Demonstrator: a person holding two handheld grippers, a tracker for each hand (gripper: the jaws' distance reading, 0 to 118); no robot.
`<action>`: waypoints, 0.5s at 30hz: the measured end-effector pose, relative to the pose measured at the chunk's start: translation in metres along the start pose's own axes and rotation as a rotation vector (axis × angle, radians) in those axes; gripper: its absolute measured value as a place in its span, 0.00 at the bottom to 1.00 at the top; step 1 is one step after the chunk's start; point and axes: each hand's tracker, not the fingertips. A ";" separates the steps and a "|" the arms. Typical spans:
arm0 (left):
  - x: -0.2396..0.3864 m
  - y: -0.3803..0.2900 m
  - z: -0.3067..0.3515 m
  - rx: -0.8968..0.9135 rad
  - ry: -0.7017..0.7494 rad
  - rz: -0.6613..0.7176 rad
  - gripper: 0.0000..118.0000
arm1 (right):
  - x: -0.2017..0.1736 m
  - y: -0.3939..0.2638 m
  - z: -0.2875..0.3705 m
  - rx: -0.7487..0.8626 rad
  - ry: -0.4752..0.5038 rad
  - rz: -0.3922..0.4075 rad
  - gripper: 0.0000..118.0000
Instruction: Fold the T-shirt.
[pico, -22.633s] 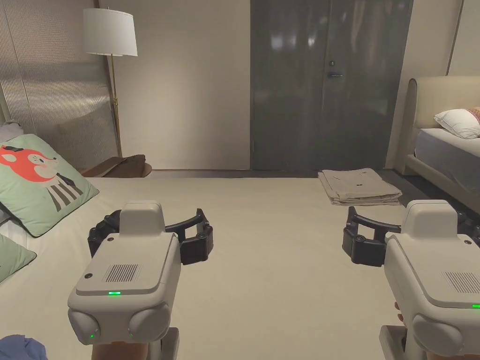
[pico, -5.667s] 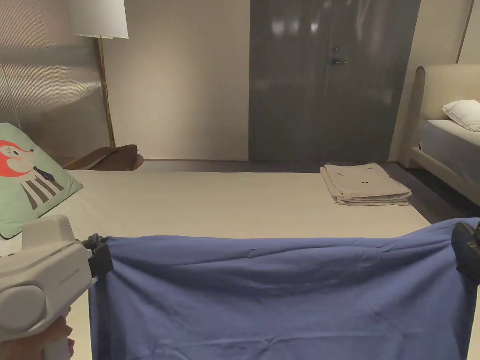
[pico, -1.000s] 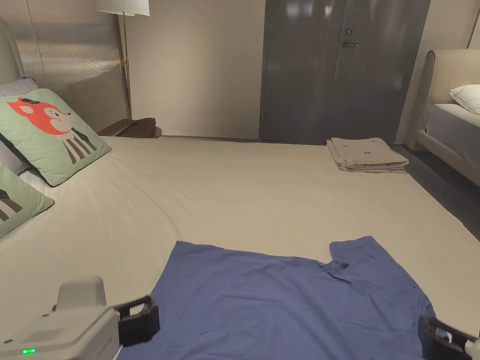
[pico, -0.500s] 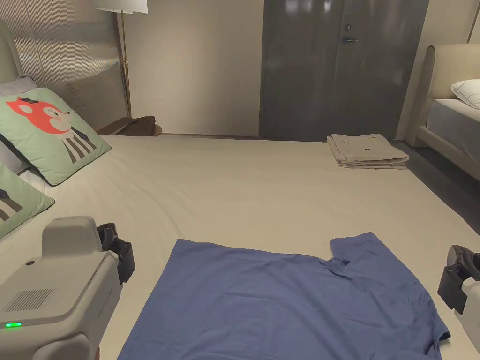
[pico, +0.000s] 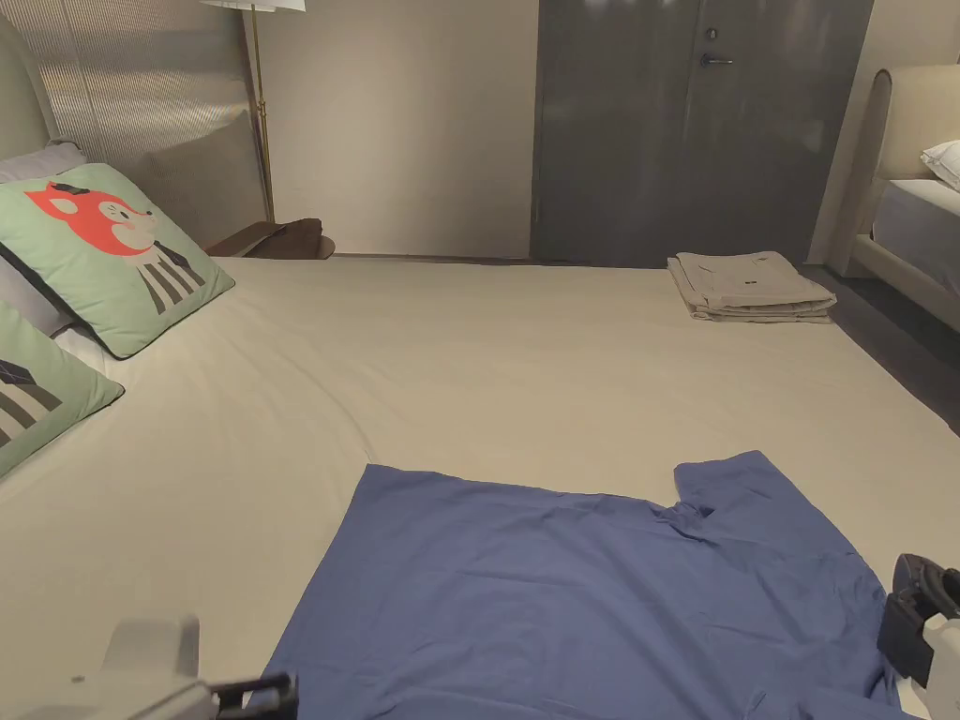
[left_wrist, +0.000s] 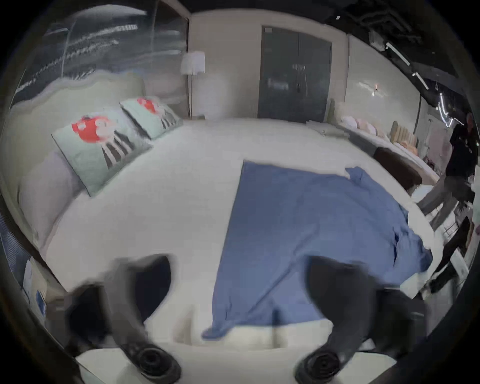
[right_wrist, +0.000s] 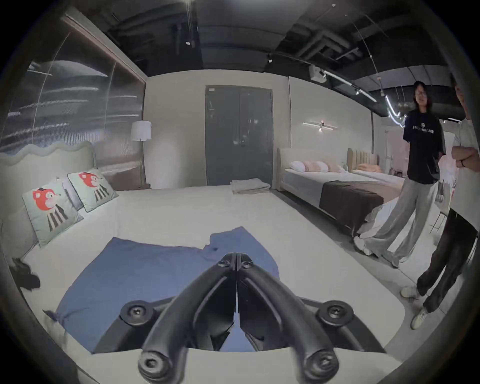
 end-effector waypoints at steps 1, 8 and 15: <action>-0.002 -0.010 -0.002 -0.024 -0.023 0.000 0.92 | 0.000 -0.003 0.000 -0.012 0.002 0.003 0.00; -0.011 -0.054 -0.018 -0.141 0.047 -0.044 0.91 | 0.004 -0.025 -0.003 -0.069 -0.002 -0.002 0.00; -0.005 -0.053 -0.030 -0.163 0.058 -0.046 0.30 | 0.007 -0.034 0.000 -0.102 -0.007 -0.001 0.00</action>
